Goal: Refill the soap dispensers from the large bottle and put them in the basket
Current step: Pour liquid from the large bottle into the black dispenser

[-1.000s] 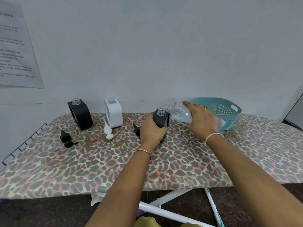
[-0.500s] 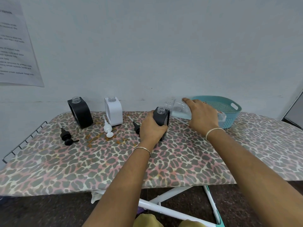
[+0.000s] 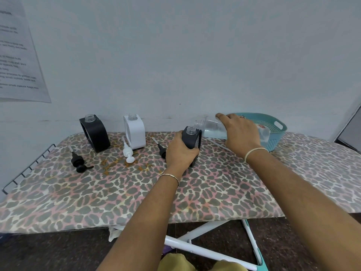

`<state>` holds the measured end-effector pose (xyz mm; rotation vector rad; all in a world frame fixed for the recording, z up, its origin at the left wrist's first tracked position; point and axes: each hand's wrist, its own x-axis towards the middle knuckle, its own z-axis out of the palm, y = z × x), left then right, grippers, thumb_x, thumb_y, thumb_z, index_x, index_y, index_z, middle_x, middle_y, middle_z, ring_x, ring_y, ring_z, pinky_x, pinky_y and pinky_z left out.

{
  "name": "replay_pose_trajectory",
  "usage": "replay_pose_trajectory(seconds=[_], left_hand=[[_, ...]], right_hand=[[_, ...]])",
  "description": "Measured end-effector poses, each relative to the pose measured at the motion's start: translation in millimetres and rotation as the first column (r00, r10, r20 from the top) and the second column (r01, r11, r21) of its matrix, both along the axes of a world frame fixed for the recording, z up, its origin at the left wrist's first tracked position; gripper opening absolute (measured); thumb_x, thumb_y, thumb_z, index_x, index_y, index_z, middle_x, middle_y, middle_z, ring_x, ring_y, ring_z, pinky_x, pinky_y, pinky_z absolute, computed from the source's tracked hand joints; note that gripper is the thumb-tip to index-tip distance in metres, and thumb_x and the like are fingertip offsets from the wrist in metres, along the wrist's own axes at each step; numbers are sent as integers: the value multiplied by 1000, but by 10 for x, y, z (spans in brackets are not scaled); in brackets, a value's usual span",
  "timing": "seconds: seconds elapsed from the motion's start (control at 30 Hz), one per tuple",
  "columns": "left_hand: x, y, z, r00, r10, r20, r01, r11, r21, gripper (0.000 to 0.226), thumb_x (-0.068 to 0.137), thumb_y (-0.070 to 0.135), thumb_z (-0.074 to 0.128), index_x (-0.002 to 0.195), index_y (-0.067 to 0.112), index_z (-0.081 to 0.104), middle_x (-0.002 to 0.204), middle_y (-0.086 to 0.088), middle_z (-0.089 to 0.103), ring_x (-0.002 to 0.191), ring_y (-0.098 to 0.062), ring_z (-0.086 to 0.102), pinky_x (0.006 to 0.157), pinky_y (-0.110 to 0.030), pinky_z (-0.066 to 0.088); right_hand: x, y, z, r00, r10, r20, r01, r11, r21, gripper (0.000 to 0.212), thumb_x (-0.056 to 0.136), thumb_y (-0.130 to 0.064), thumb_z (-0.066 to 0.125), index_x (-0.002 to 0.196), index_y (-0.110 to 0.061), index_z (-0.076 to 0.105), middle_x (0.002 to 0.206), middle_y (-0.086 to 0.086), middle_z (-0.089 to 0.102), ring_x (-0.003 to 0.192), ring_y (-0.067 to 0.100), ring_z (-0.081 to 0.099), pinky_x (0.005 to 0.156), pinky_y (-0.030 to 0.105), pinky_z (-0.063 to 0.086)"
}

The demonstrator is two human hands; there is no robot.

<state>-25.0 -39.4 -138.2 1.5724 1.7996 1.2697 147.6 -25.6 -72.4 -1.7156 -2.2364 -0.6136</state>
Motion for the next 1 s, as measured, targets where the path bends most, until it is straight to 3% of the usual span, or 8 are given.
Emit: replay_pose_trajectory(seconds=[1.0], left_hand=[[7,-18,12,1000,-2,1,2,1000,-12,54,71,21,75,121,20,54,109,3,64,88,-13,54,72,-25,43]], right_hand=[[-37,-5,77,998,-11,61,11,1000,-7,72,76,-6,67,140,-24,38,113,7,62,95,28,61,75,36,50]])
